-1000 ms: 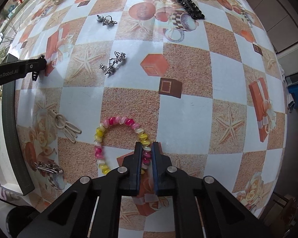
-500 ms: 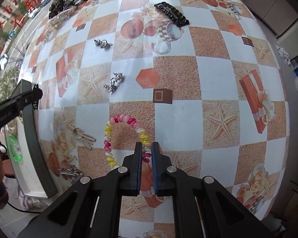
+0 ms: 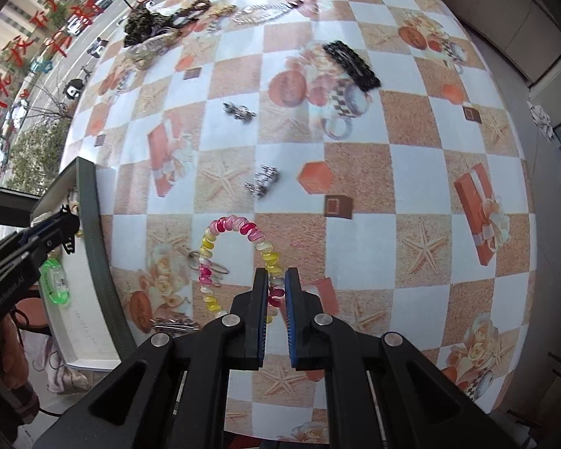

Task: Organize jewelry
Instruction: 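Carry the claw clip and pink-and-yellow beaded bracelet with both tools over the tray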

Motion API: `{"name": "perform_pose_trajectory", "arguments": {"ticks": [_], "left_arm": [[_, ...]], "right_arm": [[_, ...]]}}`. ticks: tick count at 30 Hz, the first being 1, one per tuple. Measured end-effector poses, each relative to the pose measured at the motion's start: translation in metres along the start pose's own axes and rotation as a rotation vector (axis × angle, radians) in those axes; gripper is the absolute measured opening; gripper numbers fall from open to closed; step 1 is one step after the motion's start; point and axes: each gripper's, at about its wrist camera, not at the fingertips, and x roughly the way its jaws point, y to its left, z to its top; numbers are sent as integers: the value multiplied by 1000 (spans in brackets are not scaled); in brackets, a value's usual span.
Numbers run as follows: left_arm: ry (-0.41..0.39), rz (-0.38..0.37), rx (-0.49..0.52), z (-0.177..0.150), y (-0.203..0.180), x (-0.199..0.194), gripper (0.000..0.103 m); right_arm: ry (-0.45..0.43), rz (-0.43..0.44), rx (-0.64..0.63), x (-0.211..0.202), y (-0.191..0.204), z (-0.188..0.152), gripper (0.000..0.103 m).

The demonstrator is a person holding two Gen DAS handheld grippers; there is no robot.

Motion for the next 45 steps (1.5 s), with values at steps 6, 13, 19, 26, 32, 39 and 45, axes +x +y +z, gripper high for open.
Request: {"name": "perform_pose_trajectory", "arguments": {"ticks": [6, 13, 19, 26, 32, 39, 45], "left_arm": [[-20, 13, -63, -20, 27, -17, 29], [-27, 46, -159, -53, 66, -31, 29], [-15, 77, -249, -83, 99, -36, 29], [12, 107, -332, -116, 128, -33, 29], [41, 119, -374, -137, 141, -27, 29], [76, 129, -402, -148, 146, -8, 29], [95, 143, -402, -151, 149, 5, 29]], "right_arm": [[-19, 34, -84, -11, 39, 8, 10], [-15, 83, -212, -11, 101, 16, 10], [11, 116, -324, -1, 155, 17, 9], [62, 144, -433, 19, 208, 11, 10], [108, 152, -500, 40, 245, 9, 10], [144, 146, -547, 61, 274, 9, 10], [182, 144, -554, 80, 287, 9, 10]]}}
